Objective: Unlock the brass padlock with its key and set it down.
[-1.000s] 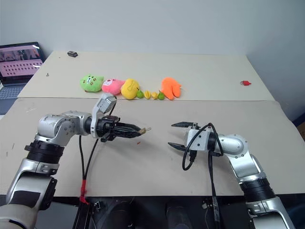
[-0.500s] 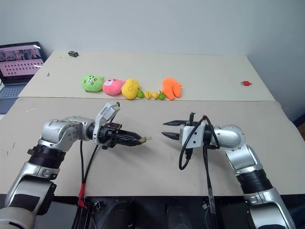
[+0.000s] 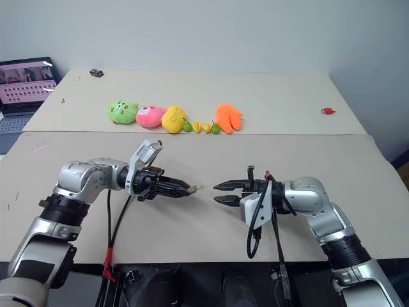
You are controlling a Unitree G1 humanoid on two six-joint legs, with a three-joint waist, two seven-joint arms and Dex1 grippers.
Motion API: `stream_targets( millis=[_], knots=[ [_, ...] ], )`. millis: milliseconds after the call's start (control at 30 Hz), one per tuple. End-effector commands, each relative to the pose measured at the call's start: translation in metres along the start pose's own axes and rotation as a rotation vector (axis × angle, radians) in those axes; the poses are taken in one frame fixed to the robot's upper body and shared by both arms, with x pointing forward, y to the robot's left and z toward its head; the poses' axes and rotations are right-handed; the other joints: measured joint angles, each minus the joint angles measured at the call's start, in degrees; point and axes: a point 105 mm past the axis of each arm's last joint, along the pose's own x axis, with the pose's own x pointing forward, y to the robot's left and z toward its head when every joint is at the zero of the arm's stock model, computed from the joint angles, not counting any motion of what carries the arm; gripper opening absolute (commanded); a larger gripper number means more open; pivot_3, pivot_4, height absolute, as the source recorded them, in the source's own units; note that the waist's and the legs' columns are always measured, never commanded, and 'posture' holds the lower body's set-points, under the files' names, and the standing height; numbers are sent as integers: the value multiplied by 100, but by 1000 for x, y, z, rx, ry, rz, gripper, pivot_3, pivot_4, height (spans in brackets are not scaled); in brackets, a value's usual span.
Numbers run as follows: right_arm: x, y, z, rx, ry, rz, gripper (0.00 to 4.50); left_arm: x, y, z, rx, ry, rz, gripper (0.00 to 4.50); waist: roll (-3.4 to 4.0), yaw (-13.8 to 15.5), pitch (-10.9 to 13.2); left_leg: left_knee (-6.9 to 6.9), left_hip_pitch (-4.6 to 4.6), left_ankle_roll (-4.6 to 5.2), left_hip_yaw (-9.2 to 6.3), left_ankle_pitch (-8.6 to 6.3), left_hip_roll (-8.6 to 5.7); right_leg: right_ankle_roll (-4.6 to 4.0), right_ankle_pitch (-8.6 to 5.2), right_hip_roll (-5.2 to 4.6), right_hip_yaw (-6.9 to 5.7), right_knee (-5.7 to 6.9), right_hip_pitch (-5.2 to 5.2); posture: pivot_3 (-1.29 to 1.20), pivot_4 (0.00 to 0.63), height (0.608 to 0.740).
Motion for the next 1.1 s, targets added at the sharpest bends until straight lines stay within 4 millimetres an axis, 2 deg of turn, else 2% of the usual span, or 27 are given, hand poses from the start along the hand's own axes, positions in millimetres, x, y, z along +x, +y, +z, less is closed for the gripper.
stream_targets(
  millis=[33,200,467,667,800,1100],
  knots=[
    [-1,-20,3,-61,-11,-51,1518,3,-8,9,34,-5,-36,850,-1,3,0,0,0,0,-1,0,1,-1,0,1,-1,0,1,0,150,717],
    [0,-32,9,-82,-33,-69,1518,4,-9,9,29,-7,-42,850,-1,8,0,0,-2,0,-1,0,-1,-5,2,-1,-1,0,1,0,150,717],
    [5,-27,24,-82,-87,-52,1518,4,-8,19,9,-61,-37,850,-1,11,0,2,-1,0,-1,0,0,-4,2,-1,-1,1,1,0,150,717],
    [2,-18,16,-80,-57,-18,1518,4,-8,21,13,-61,-36,850,-1,11,0,4,-1,0,-1,0,0,-5,2,-1,-1,2,1,0,150,717],
    [-4,-29,5,-89,-14,-56,1518,4,-9,19,12,-56,-39,850,-1,10,0,5,0,0,-1,0,0,-5,2,0,-1,3,3,0,150,717],
    [-2,-40,18,-118,-57,-63,1518,6,-9,21,9,-72,-43,850,-1,8,0,6,-2,0,-1,0,-1,-6,2,-1,-1,3,2,0,150,717]
  ],
)
